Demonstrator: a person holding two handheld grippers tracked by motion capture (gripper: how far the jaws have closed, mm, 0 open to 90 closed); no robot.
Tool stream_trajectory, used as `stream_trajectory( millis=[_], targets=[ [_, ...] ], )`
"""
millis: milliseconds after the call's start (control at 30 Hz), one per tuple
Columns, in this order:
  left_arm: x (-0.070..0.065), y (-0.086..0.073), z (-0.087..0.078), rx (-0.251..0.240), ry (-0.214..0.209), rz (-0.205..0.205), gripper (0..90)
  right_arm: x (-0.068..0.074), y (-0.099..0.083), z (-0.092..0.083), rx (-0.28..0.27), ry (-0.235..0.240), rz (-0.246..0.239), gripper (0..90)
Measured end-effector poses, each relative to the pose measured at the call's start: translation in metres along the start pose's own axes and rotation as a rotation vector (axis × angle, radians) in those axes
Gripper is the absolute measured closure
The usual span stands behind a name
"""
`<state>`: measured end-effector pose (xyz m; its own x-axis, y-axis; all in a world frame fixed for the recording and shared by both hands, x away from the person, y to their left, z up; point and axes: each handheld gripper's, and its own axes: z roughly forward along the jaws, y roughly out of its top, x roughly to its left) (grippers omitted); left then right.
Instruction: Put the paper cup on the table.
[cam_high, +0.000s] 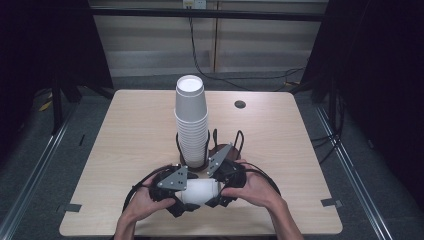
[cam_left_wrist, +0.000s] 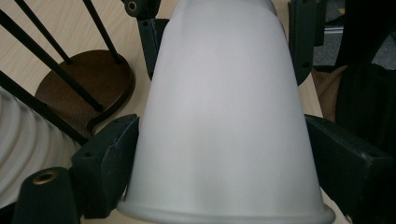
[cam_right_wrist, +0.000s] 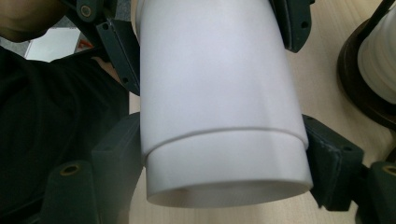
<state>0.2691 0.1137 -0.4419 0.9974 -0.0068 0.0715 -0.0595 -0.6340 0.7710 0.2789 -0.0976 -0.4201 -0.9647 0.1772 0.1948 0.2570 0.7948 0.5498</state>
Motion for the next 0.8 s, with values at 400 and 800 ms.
stream_trajectory(
  millis=[400,800],
  targets=[
    [0.000,0.001,-0.011,-0.075,0.015,-0.014,15.7,0.000,-0.002,-0.002,-0.015,0.000,0.005,23.5],
    [0.007,-0.011,-0.030,-0.212,0.084,-0.100,15.6,-0.004,-0.014,-0.005,-0.028,-0.018,0.046,23.4]
  ],
)
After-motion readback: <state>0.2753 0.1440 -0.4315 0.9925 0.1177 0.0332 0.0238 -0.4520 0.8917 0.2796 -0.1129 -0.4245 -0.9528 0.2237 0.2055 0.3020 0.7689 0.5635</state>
